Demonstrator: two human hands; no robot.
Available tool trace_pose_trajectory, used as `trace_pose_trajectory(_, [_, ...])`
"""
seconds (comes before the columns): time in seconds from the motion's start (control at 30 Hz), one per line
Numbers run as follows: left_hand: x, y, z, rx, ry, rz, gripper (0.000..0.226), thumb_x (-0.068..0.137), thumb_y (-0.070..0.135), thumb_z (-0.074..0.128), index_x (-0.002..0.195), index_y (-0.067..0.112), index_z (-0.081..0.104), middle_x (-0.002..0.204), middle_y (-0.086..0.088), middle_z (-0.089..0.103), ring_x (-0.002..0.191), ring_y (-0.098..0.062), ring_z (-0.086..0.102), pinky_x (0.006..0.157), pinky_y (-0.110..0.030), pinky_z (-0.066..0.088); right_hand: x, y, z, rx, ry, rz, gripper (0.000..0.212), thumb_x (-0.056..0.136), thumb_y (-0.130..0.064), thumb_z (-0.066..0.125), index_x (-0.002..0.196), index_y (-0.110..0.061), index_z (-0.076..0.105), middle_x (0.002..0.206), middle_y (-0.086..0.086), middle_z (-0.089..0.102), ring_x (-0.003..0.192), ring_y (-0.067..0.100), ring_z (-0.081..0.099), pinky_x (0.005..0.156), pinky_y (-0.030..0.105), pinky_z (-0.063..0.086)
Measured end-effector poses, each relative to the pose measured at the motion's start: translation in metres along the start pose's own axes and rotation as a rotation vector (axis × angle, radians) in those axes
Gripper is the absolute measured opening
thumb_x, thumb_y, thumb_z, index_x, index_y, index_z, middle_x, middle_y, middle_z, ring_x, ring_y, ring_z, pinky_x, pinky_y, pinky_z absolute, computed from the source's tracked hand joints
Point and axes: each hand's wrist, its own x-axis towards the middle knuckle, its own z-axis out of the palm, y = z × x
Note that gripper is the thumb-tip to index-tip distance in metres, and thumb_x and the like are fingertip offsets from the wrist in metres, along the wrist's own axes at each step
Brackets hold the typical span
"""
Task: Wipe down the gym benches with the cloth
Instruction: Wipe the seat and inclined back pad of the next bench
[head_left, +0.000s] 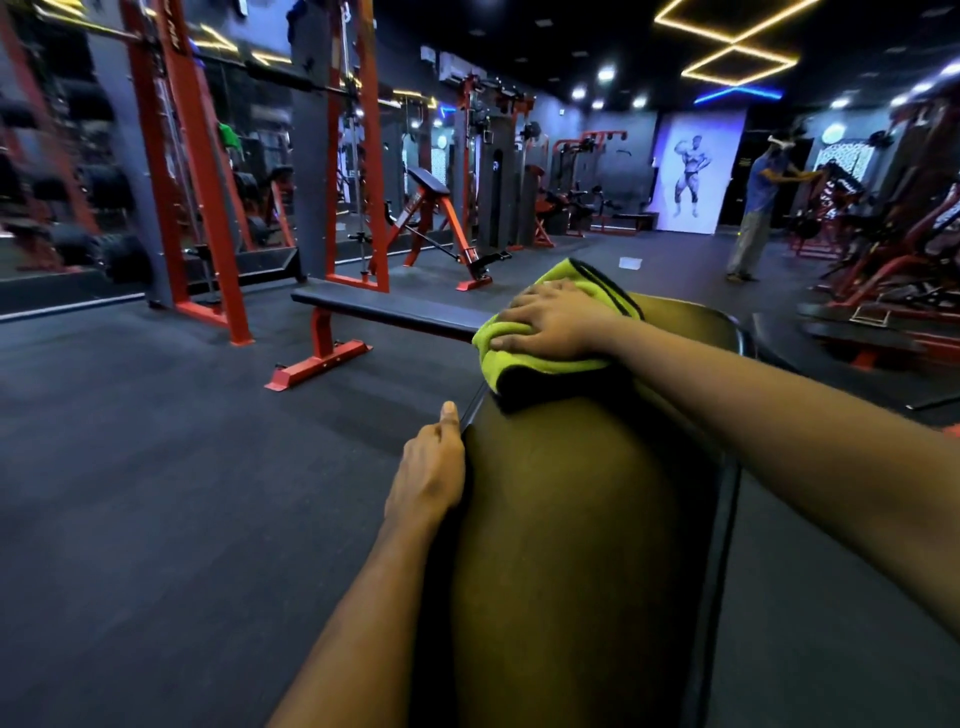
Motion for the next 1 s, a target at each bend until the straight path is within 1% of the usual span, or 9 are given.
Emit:
trace_pose_trajectory(0.1, [0.0,0.001,0.0,0.005,-0.007,-0.003,0.073,0.098,0.064,0.014,0.139,0.014,0.048,0.143,-0.015,0.048,0.129,-0.03,0.046,0.104,-0.045,0.036,0.015,0.012,-0.009,-0.004,-0.042,0.172,0.064,0.094,-0.073,0.025,0.146,-0.04,0.042,0.154,-0.005,0.041,0.139,0.026,0.036,0.111,0.05,0.025])
trace_pose_trajectory(0.17, [0.0,0.0,0.0,0.009,-0.008,-0.005,0.072,0.099,0.063,0.014,0.139,0.013,0.048,0.142,-0.015,0.049,0.128,-0.03,0.047,0.104,-0.045,0.036,0.028,0.002,-0.008,-0.015,-0.052,0.218,0.055,0.095,-0.065,0.031,0.139,-0.039,0.052,0.15,-0.003,0.048,0.136,0.027,0.041,0.111,0.053,0.023])
trace_pose_trajectory(0.27, [-0.001,0.001,-0.002,0.024,-0.003,0.002,0.071,0.099,0.062,0.014,0.131,0.013,0.054,0.135,-0.015,0.054,0.122,-0.03,0.052,0.105,-0.047,0.039,0.03,-0.016,-0.006,-0.014,-0.057,0.209,0.051,0.095,-0.057,0.036,0.13,-0.032,0.063,0.141,0.002,0.057,0.129,0.028,0.049,0.113,0.051,0.021])
trace_pose_trajectory(0.37, [-0.011,0.0,-0.009,0.118,-0.002,-0.013,0.071,0.101,0.059,0.012,0.136,0.011,0.049,0.138,-0.017,0.052,0.126,-0.033,0.049,0.107,-0.047,0.037,0.02,-0.031,-0.006,-0.004,-0.027,0.177,0.051,0.095,-0.056,0.036,0.126,-0.029,0.067,0.132,0.006,0.063,0.122,0.028,0.053,0.112,0.047,0.024])
trace_pose_trajectory(0.5, [-0.03,-0.017,-0.022,0.204,-0.055,-0.059,0.07,0.102,0.057,0.011,0.142,0.01,0.044,0.142,-0.017,0.048,0.129,-0.034,0.046,0.109,-0.048,0.035,0.015,-0.053,0.001,-0.013,-0.02,0.121,0.054,0.094,-0.057,0.035,0.123,-0.027,0.068,0.128,0.004,0.065,0.119,0.027,0.055,0.11,0.045,0.026])
trace_pose_trajectory(0.67, [-0.056,-0.058,-0.042,0.218,-0.078,-0.134,0.069,0.102,0.056,0.012,0.143,0.008,0.042,0.145,-0.019,0.044,0.132,-0.034,0.043,0.11,-0.047,0.033,0.002,-0.079,0.003,-0.016,-0.028,0.106,0.05,0.093,-0.057,0.036,0.119,-0.031,0.07,0.119,0.005,0.069,0.11,0.027,0.057,0.101,0.041,0.029])
trace_pose_trajectory(0.73, [-0.067,-0.071,-0.049,0.214,-0.105,-0.164,0.07,0.102,0.056,0.013,0.145,0.007,0.039,0.147,-0.019,0.042,0.133,-0.034,0.042,0.11,-0.046,0.031,-0.004,-0.094,0.004,-0.013,-0.03,0.086,0.05,0.092,-0.056,0.037,0.119,-0.031,0.07,0.119,0.005,0.069,0.11,0.028,0.057,0.101,0.041,0.03])
trace_pose_trajectory(0.87, [-0.087,-0.091,-0.061,0.187,-0.135,-0.212,0.069,0.103,0.054,0.014,0.148,0.006,0.034,0.151,-0.02,0.036,0.137,-0.034,0.037,0.112,-0.046,0.028,-0.018,-0.121,0.005,-0.038,-0.014,0.057,0.051,0.094,-0.055,0.037,0.114,-0.023,0.071,0.116,0.009,0.069,0.109,0.029,0.058,0.099,0.04,0.029])
trace_pose_trajectory(1.0, [-0.107,-0.112,-0.072,0.152,-0.15,-0.258,0.067,0.103,0.054,0.017,0.149,0.007,0.032,0.153,-0.019,0.033,0.138,-0.034,0.036,0.113,-0.047,0.027,-0.027,-0.147,0.01,-0.043,-0.045,0.015,0.056,0.091,-0.059,0.034,0.114,-0.024,0.072,0.114,0.006,0.07,0.107,0.027,0.059,0.1,0.042,0.029])
